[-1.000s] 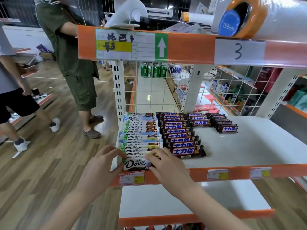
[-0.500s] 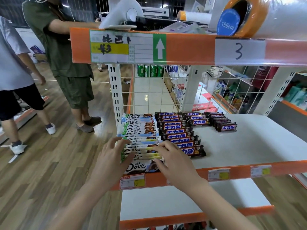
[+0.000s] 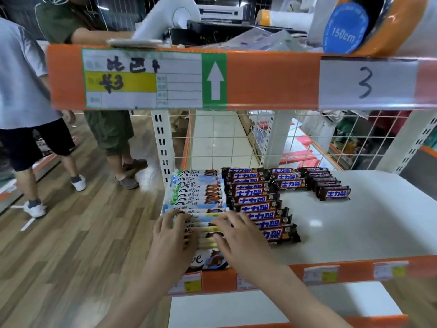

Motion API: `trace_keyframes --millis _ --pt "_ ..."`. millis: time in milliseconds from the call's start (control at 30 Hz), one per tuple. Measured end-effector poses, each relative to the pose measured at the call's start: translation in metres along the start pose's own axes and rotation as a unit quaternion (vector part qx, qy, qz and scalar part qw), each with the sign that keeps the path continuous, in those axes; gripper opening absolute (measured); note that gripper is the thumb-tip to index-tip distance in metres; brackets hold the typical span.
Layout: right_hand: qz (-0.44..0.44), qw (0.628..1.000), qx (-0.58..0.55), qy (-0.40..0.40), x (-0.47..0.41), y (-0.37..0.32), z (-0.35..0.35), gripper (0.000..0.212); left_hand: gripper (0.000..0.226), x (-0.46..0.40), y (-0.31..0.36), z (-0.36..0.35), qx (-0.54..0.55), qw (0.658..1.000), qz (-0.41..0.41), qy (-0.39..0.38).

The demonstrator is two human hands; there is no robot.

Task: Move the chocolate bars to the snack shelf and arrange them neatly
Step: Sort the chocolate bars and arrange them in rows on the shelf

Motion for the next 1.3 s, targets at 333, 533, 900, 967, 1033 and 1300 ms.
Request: trace_keyframes --millis 333,533,900,967,1033,1300 --pt "0.006 1.000 -0.009 0.001 -0.004 0.005 -0.001 0.034 0.034 -0.001 0.000 -0.002 -0.008 1.000 -0.005 -0.001" --pt "0.009 0.999 -0.026 0.026 -0.022 0.026 0.009 0.032 0.029 -0.010 0.000 0.006 -0.087 0.995 0.050 0.012" --pt "0.040 0.999 0.011 -0.005 -0.051 0.023 -0.004 0.040 0.044 -0.046 0.003 -0.010 -0.138 0.987 0.006 -0.078" --pt "0.045 0.999 0.014 -0.009 -0.052 0.020 -0.007 0.040 0.045 -0.043 -0.001 -0.011 -0.148 0.986 0.013 -0.079" --pt "0.049 0.999 0.018 -0.009 -0.053 0.018 -0.009 0.040 0.045 -0.042 -0.003 -0.011 -0.151 0.985 0.019 -0.079" --pt "0.043 0.999 0.009 0.003 -0.051 0.018 -0.012 0.039 0.045 -0.042 -0.004 -0.013 -0.164 0.983 0.029 -0.075"
Point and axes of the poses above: each hand's wrist, its own x-axis away from the middle knuckle, its own z-axis out of the back of the hand, y = z × x, the point moved 4 cm from there along -x, towards the middle knuckle, and after that the axes turned 11 degrees about x, right-handed, at the moved point
